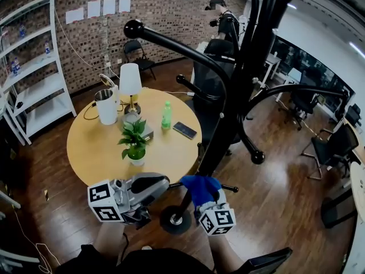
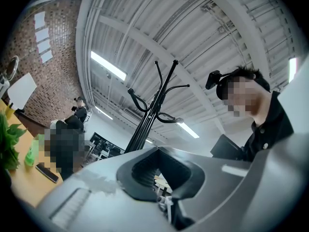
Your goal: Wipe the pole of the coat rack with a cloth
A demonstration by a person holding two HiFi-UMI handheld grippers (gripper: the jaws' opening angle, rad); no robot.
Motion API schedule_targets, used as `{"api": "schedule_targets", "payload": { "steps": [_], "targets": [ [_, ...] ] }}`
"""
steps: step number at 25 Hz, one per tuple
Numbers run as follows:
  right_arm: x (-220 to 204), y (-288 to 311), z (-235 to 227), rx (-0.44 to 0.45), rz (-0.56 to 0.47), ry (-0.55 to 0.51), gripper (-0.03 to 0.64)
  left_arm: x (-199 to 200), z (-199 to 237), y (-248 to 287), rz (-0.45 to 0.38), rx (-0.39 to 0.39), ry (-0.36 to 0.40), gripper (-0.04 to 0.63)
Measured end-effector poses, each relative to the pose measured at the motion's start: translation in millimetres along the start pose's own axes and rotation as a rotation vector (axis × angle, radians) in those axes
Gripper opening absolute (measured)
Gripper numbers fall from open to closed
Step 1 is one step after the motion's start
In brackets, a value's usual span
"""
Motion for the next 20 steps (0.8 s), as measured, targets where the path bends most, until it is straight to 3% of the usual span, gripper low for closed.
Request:
{"api": "schedule_targets", "payload": {
  "steps": [5, 12, 16, 20],
  "targets": [
    [-40.9, -2.3, -2.4, -0.001, 0.101, -0.048, 0.025, 0.5, -0.7, 1.4, 0.007, -0.006, -0.002, 0.000],
    [-38.8, -0.7, -3.2, -0.009, 0.134, 0.024, 0.024, 1.4, -0.7, 0.9, 0.011, -0.007, 0.005, 0.000],
    [3.0, -0.4, -5.0, 0.008, 0.002, 0.118, 0.023, 1.9, 0.8, -1.6, 0.003, -0.008, 0.013, 0.000],
    [80.4, 5.7, -2.3, 0.053, -0.204, 0.091, 0.024, 1.5, 1.6, -5.0, -0.007, -0.010, 0.016, 0.000]
  ]
}}
Point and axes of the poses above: the fingertips, and each gripper's own axes: y forward along the fingers, z to its left, x out of its top, the point moved 10 cm from there along -y, backward along the fingers, and after that the axes turned 6 degrees about -y, right-handed, at the moved point
